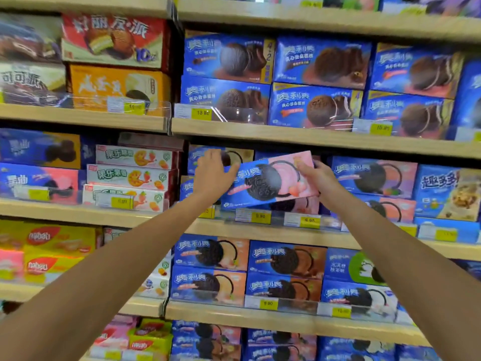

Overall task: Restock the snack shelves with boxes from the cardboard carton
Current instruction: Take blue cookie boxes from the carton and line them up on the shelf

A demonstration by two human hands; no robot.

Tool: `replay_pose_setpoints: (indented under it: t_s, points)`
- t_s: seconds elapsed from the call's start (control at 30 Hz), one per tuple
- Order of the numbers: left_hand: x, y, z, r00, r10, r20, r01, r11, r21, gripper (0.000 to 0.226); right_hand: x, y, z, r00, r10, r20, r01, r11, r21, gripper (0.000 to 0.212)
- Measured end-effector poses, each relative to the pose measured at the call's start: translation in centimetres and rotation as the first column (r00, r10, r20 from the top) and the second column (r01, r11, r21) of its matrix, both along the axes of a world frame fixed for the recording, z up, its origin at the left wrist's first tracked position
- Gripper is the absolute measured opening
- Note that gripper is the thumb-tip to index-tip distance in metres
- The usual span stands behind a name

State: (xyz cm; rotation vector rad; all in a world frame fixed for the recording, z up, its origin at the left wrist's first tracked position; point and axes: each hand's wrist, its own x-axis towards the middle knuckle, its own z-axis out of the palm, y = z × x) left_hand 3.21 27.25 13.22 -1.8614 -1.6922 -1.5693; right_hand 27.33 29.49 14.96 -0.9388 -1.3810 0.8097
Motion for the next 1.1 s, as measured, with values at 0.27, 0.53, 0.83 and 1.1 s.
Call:
replay_pose_setpoints:
  t_s: [0.27,0.53,0.83,1.1]
  points:
    - [1.7,3.1,0.5,0.810,-0.314,0.495,0.508,0.798,-0.325,0.025,1.9,5.2,0.2,0.972,-0.166,-0.168,0.169,0.986,0.006,0.070]
    - [4.3,6.8,0.2,0.866,-0.252,0.432,0.368,0.906,-0.209,0.041,2.2,6.7,0.0,0.806,-0.510,0.301,0.410,0.848,0.336,0.039]
    - [5.9,10.3,-0.2,0.870,-0.103,0.483,0.248,0.936,-0.248,0.037,2.3,8.5,-0.3,0.628,-0.624,0.465,0.526,0.781,0.337,0.044]
    - [6.9,10.7,-0.4,0.797,-0.122,0.592,0.355,0.887,-0.295,0.037,2.1,8.2,0.1,0.659,-0.545,0.518,0.491,0.834,0.252,0.031]
